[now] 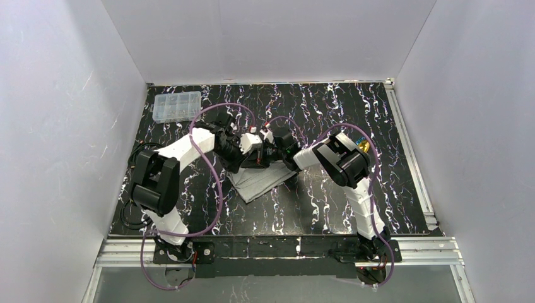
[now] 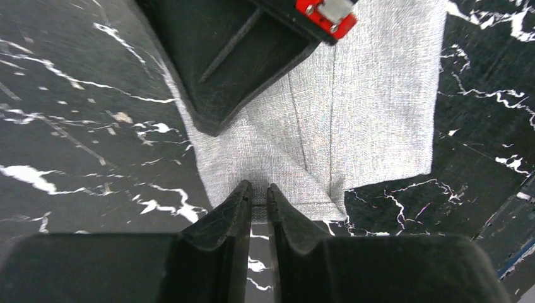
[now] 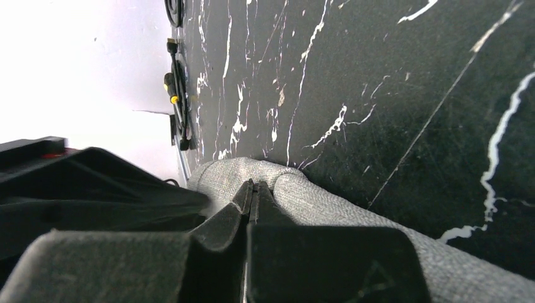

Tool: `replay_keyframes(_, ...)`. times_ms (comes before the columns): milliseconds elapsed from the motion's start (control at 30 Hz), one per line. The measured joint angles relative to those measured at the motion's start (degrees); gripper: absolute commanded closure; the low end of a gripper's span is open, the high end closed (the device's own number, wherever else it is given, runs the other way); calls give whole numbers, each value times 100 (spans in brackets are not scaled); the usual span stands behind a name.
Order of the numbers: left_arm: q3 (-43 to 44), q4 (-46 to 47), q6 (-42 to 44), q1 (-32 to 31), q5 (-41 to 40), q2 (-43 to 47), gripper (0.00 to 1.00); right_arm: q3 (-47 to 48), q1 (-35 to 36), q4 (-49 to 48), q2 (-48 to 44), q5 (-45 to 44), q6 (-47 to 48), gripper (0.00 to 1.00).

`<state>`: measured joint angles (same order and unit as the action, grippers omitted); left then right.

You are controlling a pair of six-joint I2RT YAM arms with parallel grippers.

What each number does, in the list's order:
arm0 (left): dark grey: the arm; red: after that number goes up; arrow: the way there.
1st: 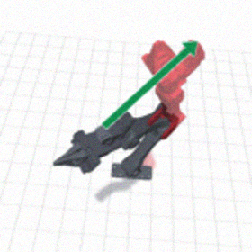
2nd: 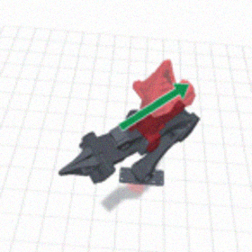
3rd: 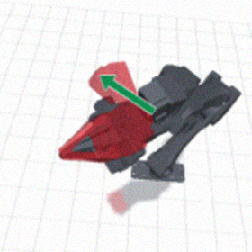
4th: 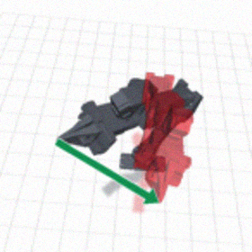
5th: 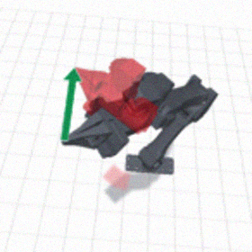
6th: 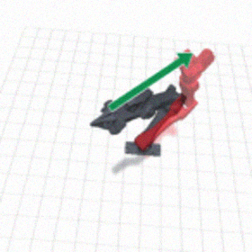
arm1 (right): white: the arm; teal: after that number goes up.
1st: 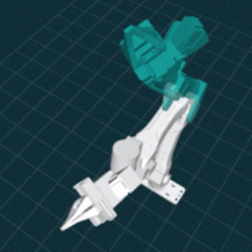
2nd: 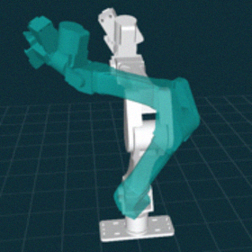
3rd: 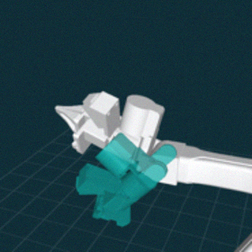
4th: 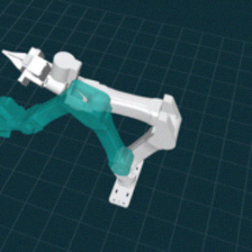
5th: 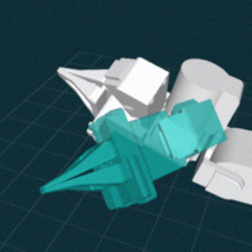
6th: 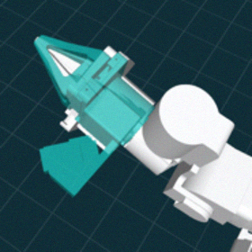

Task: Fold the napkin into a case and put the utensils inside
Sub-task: Smooth out the 2/3-rectangle-folded napkin at the center of the board.

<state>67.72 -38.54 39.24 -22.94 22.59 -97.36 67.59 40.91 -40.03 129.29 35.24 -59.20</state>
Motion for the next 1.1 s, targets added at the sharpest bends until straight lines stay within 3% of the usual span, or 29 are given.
replay_keyframes(200,-249,262,-42,-7,-50,-258,89,-66,11,-153,-2,-57,-79,99)
replay_keyframes(533,-1012,907,240,-26,-236,81,89,-177,-151,-372,-28,-13,-431,99)
replay_keyframes(1100,-1366,1390,201,-365,-710,328,88,-238,-1150,411,-251,0,356,99)
